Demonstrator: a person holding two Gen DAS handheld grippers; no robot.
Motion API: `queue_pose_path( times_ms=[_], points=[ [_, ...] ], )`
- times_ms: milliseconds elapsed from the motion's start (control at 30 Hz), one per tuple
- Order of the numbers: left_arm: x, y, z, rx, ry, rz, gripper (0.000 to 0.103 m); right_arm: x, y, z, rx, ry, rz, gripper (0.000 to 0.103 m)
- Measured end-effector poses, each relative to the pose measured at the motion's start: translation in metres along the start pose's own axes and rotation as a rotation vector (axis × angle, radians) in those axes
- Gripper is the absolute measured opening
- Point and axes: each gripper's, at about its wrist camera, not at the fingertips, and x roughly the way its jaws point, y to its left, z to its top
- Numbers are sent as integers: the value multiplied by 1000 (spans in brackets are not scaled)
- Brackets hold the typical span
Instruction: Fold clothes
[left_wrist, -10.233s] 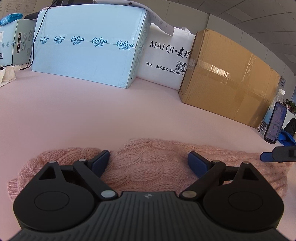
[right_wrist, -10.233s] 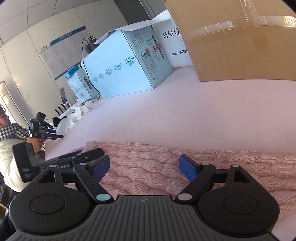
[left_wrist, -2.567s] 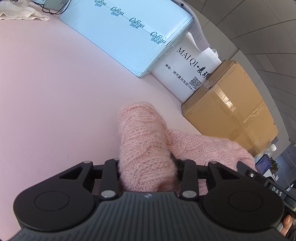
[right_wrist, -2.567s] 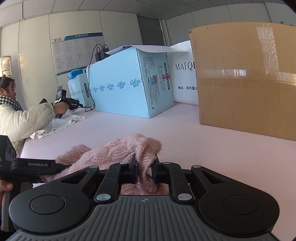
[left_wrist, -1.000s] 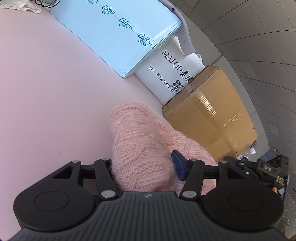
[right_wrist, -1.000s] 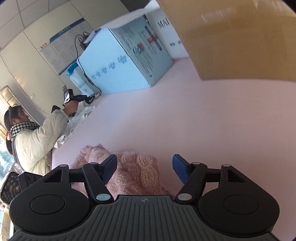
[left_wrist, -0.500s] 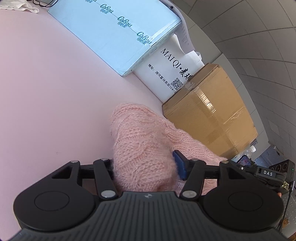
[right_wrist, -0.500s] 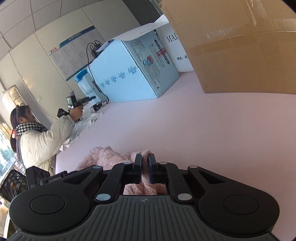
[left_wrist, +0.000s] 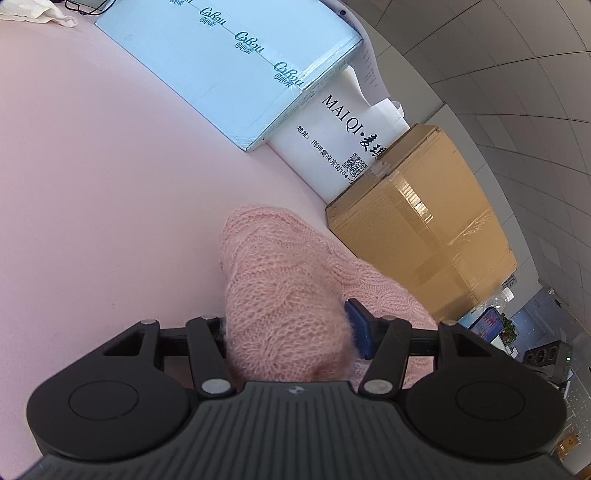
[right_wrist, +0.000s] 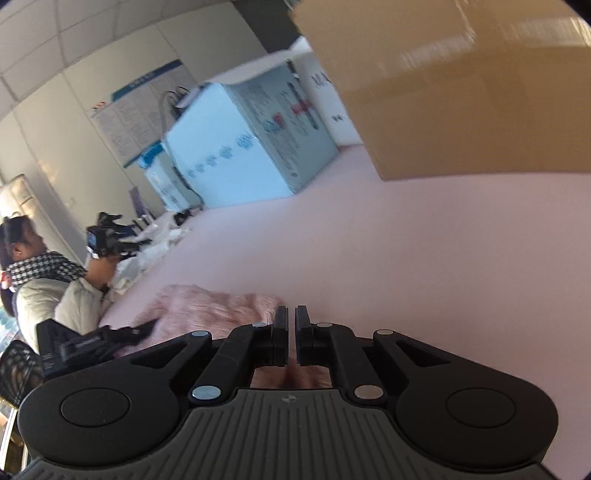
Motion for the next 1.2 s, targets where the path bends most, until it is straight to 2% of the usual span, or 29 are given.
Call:
queue_pose_path(
  times_ms=[33,67,100,167,200,267,333,400,500,833,933,1000,1067,1133,1200],
  points=[
    [0,0,0,0,0,0,52,-2,10,-1,-33,0,47,35],
    [0,0,0,1,0,0,52,-3,20,-4,-68,-3,100,53],
    [0,0,0,1,0,1,52,-2,28,-9,-97,1,138,54],
    [0,1,0,2,1,1,52,7,38,-15,-150,54,158,55],
    [0,1,0,2,1,1,52,14,41,-19,-175,89,130,55],
    [0,1,1,1,1,0,52,32,37,-26,-192,167,5,54],
    [0,1,1,-3,-1,-4,53,45,24,-28,-163,228,-44,53],
    [0,2,1,-4,-2,-12,54,41,6,-28,-119,220,0,51],
    [0,2,1,-7,-2,-19,54,30,-5,-27,-64,217,9,50],
    [-1,2,0,-12,-2,-43,57,2,-14,-31,-3,191,-20,51],
    [-2,3,0,-17,-4,-51,57,-7,-15,-28,50,169,-13,58],
    [-2,4,-1,-25,-8,-59,57,-13,-13,-26,118,150,13,81],
    [-2,3,-1,-24,-8,-59,57,-21,-7,-26,167,120,65,85],
    [-1,2,-1,-19,-8,-54,58,-27,3,-27,184,97,167,86],
    [0,1,-1,-14,-6,-51,58,-32,12,-29,207,72,272,95]
  ],
)
